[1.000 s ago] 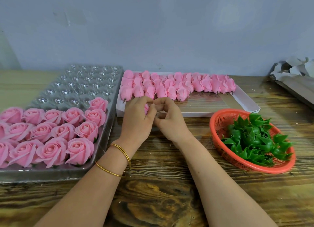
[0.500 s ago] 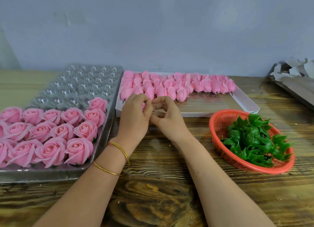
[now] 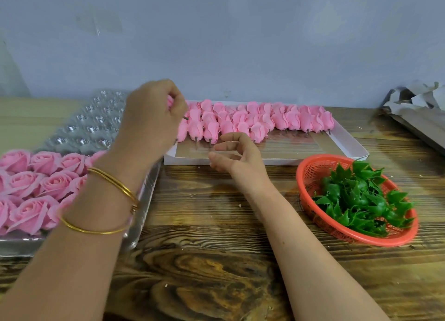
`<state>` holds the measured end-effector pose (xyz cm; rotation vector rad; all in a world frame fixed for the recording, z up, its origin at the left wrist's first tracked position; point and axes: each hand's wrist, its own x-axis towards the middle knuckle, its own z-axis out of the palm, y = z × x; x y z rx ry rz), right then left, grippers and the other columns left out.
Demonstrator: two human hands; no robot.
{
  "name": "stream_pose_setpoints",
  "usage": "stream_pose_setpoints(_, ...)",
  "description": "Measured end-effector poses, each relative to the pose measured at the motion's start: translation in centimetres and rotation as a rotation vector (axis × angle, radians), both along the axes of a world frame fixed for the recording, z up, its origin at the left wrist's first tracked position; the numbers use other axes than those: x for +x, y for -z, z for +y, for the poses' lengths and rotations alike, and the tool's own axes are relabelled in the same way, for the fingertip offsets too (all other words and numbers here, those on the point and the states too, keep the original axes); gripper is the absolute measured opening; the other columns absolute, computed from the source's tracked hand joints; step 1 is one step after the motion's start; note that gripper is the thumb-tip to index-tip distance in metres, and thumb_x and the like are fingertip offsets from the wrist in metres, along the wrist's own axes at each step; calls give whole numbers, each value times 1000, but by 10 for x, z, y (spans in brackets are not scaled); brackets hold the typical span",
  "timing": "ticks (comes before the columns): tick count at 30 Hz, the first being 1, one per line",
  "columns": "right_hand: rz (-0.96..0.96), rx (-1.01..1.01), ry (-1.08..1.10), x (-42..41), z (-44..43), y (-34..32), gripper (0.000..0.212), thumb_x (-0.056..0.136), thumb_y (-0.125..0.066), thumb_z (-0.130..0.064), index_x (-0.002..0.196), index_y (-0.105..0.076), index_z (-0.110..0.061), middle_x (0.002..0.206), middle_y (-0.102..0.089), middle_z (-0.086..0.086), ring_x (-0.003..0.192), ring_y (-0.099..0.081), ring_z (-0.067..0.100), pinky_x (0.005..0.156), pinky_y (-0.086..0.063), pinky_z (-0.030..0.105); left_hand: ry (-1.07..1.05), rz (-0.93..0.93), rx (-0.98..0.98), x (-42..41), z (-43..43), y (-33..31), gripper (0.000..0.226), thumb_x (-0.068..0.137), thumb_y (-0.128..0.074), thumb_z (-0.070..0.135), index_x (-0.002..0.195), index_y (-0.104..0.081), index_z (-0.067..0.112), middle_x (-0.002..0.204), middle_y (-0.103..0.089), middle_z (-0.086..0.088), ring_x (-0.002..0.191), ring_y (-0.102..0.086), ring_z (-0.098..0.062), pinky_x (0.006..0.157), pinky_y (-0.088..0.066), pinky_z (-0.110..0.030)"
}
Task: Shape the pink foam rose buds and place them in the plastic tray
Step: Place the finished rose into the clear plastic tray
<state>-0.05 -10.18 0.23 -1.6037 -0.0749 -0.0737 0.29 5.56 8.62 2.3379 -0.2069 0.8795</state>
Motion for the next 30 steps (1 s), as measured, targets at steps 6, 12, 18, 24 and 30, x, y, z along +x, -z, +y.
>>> stream_pose_setpoints(6,11,25,-12,2,-2,0,36,81,-74,-4,110,-56,-15,108,-63,14,93,-67,36,82,-57,39,-89,193,175,15,48,-23,15,89,-54,17,80,-65,11,69,-64,-7,66,-53,-23,54,-30,-28)
stream_pose_setpoints(12,11,37,-28,1,-3,-2,35,82,-73,-3,111,-56,-12,108,-63,16,79,-66,22,72,-54,29,-128,472,456,40,81,-7,22,89,-55,11,69,-61,2,67,-60,-13,69,-51,-31,59,-27,-33)
stream_pose_setpoints(18,13,31,-28,1,-3,-3,36,83,-72,-3,115,-56,-9,110,-63,17,79,-66,21,71,-54,26,-107,679,669,49,102,12,20,93,-55,14,75,-58,6,79,-60,-11,75,-51,-27,62,-32,-32)
stream_pose_setpoints(24,13,32,-32,0,-3,-4,34,84,-70,-2,115,-56,-6,105,-63,14,77,-66,21,68,-53,24,-51,821,760,48,104,23,15,93,-50,9,84,-59,1,87,-64,-16,78,-55,-28,66,-37,-30)
stream_pose_setpoints(30,18,29,-49,0,-3,-5,30,86,-67,0,114,-57,-4,98,-62,9,74,-65,19,63,-50,19,-39,894,815,47,100,26,8,95,-47,6,87,-48,5,85,-49,-16,75,-41,-22,56,-27,-30)
